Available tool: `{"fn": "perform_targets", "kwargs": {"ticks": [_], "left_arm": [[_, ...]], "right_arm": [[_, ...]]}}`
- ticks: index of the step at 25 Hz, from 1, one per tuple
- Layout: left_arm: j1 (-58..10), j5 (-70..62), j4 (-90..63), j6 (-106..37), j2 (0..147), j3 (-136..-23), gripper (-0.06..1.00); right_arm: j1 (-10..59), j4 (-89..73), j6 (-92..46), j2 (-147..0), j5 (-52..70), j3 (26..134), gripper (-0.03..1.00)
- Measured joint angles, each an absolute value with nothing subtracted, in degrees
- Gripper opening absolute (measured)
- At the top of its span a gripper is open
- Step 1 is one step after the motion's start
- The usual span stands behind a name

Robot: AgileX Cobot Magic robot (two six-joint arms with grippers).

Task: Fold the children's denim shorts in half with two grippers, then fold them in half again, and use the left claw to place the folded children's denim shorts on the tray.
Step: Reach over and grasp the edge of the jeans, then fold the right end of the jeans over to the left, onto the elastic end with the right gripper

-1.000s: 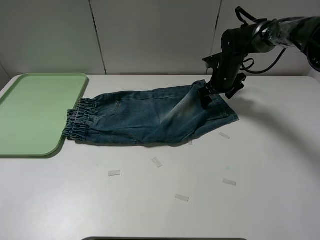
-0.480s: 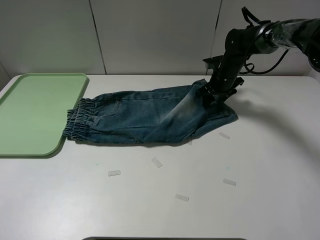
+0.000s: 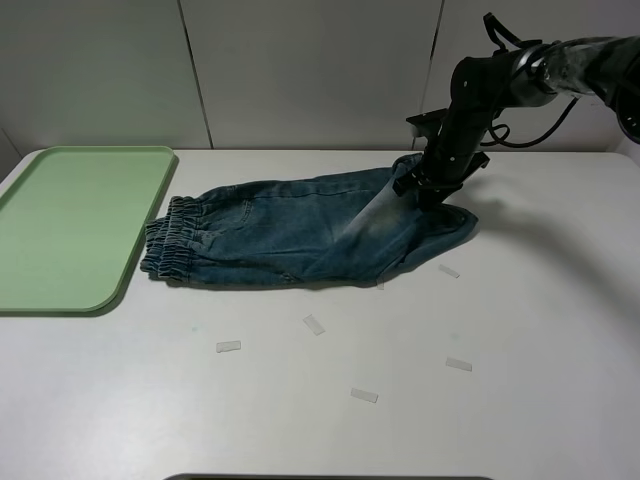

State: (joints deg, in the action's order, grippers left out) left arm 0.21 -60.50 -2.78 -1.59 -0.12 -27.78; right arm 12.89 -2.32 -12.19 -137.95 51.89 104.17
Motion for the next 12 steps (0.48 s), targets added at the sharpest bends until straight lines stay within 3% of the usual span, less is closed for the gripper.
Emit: {"fn": "perform_targets", "kwargs": {"ticks": [12], "left_arm": [[0.2, -60.5, -2.8, -1.6, -0.1, -27.8, 0.91]], "right_arm": [[12.9, 9.9, -7.8, -128.0, 61.6, 104.5, 0.03]]}}
